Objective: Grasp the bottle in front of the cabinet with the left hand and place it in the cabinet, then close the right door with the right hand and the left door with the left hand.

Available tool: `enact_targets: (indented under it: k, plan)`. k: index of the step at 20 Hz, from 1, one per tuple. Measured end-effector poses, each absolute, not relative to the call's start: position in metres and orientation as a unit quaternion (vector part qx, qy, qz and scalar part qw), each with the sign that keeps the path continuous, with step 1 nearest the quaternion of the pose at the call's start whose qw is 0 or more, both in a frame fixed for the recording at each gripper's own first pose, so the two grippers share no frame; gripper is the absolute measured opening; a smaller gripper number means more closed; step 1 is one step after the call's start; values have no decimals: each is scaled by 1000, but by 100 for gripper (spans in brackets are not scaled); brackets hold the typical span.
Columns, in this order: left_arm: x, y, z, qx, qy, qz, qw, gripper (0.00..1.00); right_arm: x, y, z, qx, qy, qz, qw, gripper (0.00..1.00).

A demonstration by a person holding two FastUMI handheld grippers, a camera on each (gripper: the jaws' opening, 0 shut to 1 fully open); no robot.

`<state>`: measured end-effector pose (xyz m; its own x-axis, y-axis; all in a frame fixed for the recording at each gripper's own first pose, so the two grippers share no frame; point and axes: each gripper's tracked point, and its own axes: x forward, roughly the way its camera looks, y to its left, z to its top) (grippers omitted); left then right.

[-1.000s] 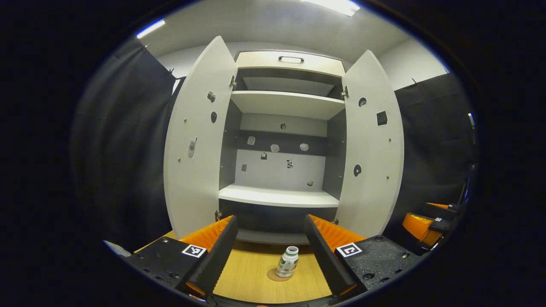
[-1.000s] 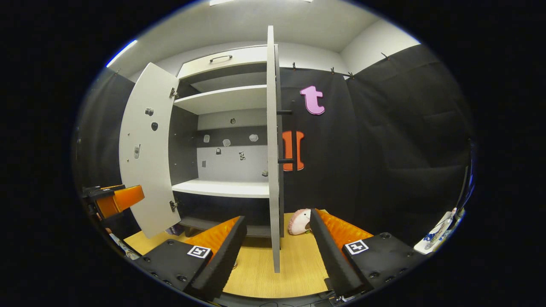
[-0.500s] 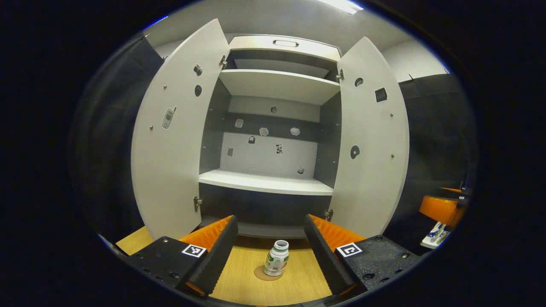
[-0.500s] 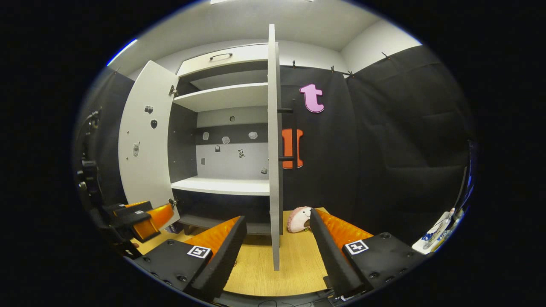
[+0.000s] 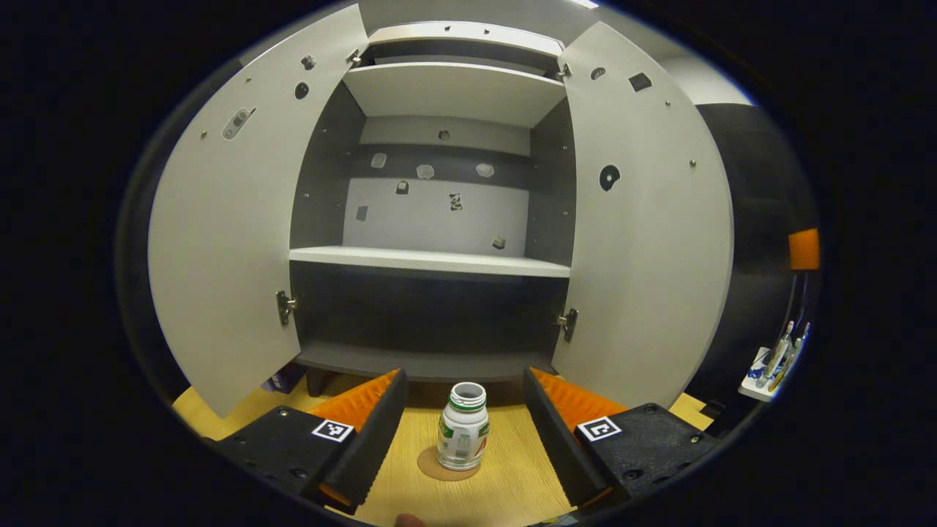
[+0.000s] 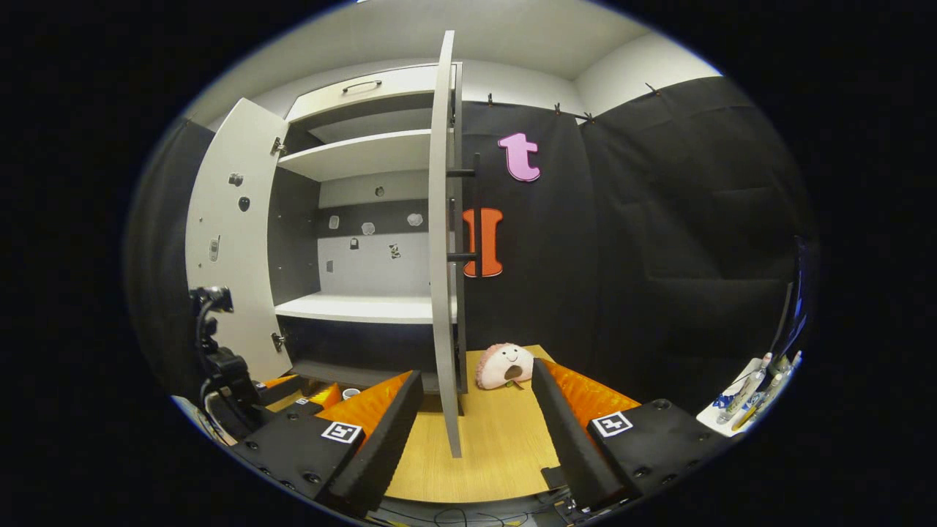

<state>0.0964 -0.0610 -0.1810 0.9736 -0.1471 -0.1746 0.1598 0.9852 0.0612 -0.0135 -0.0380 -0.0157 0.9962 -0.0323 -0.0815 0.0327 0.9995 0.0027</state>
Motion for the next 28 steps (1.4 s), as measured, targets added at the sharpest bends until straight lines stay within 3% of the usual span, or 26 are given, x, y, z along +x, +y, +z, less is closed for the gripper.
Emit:
enact_targets:
  k: [1, 2, 10, 17, 18, 19, 21, 23, 28]
  plan:
    - [102, -62, -192, 36, 92, -77, 992, 96, -12, -40, -15, 1, 42, -20, 999, 98]
    - [108, -62, -203, 37, 96, -76, 992, 96, -10, -42, -15, -1, 42, -24, 999, 90]
    - [142, -54, -280, 51, 142, -59, 987, 96, -7, -66, -19, -18, 50, -61, 997, 90]
    - [151, -50, -312, 30, 168, -52, 984, 96, -4, -77, -25, -21, 62, -83, 994, 90]
    - [150, -51, -316, 29, 173, -54, 983, 96, -5, -77, -26, -23, 62, -84, 994, 98]
    - [150, -51, -320, 28, 179, -56, 982, 96, -5, -78, -26, -24, 63, -85, 994, 98]
    - [152, -54, -322, 26, 186, -55, 981, 92, -5, -78, -29, -26, 64, -85, 994, 98]
    - [149, -52, -315, 27, 187, -58, 980, 78, -4, -76, -31, -22, 65, -84, 994, 98]
    - [141, -47, -266, 26, 176, -65, 982, 76, 0, -70, -34, -9, 63, -74, 995, 98]
